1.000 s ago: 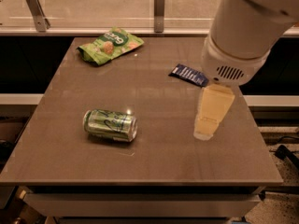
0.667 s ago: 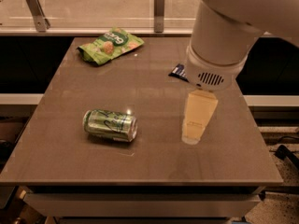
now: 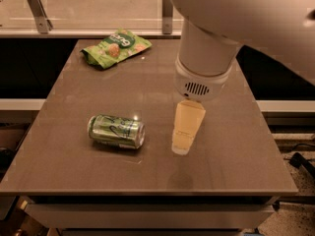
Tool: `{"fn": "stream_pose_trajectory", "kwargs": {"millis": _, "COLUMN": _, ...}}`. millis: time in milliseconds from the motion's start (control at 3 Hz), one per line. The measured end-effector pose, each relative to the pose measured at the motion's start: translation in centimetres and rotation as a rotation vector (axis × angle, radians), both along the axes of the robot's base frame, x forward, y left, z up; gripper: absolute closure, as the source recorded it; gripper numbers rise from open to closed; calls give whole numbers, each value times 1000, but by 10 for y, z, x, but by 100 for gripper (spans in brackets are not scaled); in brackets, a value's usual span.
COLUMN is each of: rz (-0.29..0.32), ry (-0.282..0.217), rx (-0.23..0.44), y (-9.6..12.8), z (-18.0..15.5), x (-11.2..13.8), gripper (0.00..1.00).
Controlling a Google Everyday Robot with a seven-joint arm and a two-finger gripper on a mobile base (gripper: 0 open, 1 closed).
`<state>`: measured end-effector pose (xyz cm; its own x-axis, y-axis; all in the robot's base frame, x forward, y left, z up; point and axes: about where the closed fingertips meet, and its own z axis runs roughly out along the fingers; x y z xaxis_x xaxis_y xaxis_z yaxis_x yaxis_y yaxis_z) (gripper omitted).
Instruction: Place green can upright
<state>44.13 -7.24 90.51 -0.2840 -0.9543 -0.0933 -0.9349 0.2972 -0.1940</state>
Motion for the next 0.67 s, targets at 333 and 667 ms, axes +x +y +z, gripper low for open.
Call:
{"fn": "stream_pose_trajectory", "kwargs": {"millis": 333, "rz": -1, "ry": 25, "rx": 38, "y": 17, "z": -13, "x": 10, "gripper": 0}}
{"fn": "stream_pose_trajectory", "kwargs": {"millis": 667, "rz": 19, "ry": 44, "rx": 86, "y": 39, "z": -27, "x": 8, "gripper": 0}}
